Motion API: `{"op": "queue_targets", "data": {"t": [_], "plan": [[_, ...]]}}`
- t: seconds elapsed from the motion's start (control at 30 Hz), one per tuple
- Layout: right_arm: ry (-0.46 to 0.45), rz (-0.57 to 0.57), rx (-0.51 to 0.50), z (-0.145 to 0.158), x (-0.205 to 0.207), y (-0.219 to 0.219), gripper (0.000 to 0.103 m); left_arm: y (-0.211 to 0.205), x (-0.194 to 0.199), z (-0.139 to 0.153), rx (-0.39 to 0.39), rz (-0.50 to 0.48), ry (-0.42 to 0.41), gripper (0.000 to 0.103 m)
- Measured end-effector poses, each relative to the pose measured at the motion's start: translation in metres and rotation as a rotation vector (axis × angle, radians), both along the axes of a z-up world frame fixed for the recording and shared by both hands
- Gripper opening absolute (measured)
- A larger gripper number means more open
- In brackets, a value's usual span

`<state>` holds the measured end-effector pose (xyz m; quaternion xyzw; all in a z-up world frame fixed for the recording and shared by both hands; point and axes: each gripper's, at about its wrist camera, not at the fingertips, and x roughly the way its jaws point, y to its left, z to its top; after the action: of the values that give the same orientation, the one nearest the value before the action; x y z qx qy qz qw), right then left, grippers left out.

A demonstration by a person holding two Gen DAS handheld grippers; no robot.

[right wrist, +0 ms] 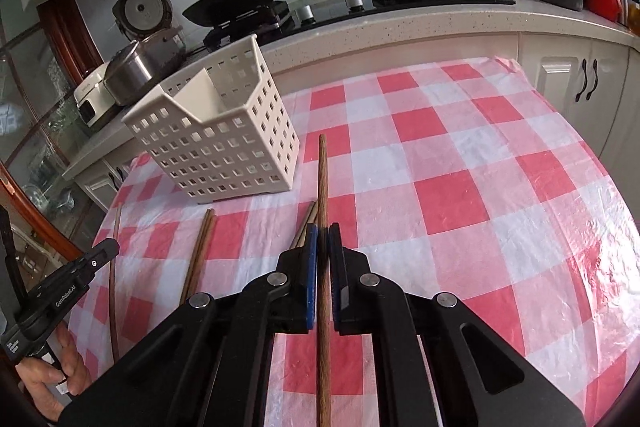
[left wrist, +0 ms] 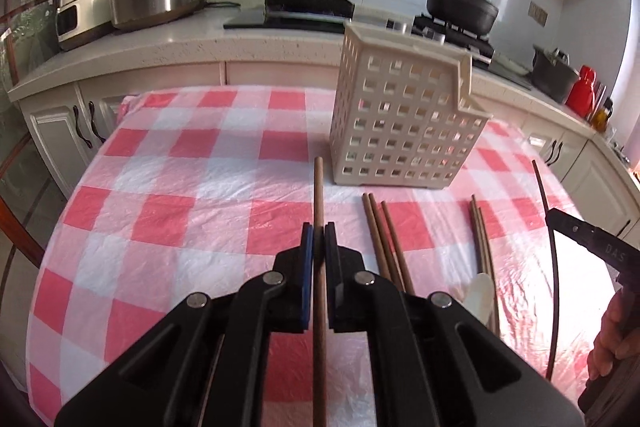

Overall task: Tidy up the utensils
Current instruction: 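Lift the held chopsticks upright with both tools and carry them over the basket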

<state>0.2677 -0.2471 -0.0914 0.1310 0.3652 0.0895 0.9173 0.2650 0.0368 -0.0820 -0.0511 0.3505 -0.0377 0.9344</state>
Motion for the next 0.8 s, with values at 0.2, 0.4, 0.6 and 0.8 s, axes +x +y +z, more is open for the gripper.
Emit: {"op": "queue_targets", "data": {"t": [0.2, 0.4, 0.6, 0.8], "plan": [[-0.112, -0.002, -0.007, 0.025, -0.028, -0.004, 0.006, -0.001, -0.034, 0.025, -0.008, 0.004, -0.088, 0.006], [-0.187, 0.010, -0.026, 0.046, -0.058, -0.005, 0.006, -0.008, -0.067, 0.048, 0.021, 0.001, -0.172, 0.006], [-0.260, 0.025, -0.053, 0.062, -0.088, -0.003, 0.006, -0.016, -0.099, 0.063, 0.046, -0.013, -0.232, 0.006], [-0.333, 0.032, -0.071, 0.075, -0.113, -0.003, 0.007, -0.015, -0.126, 0.078, 0.048, -0.004, -0.300, 0.006]]}}
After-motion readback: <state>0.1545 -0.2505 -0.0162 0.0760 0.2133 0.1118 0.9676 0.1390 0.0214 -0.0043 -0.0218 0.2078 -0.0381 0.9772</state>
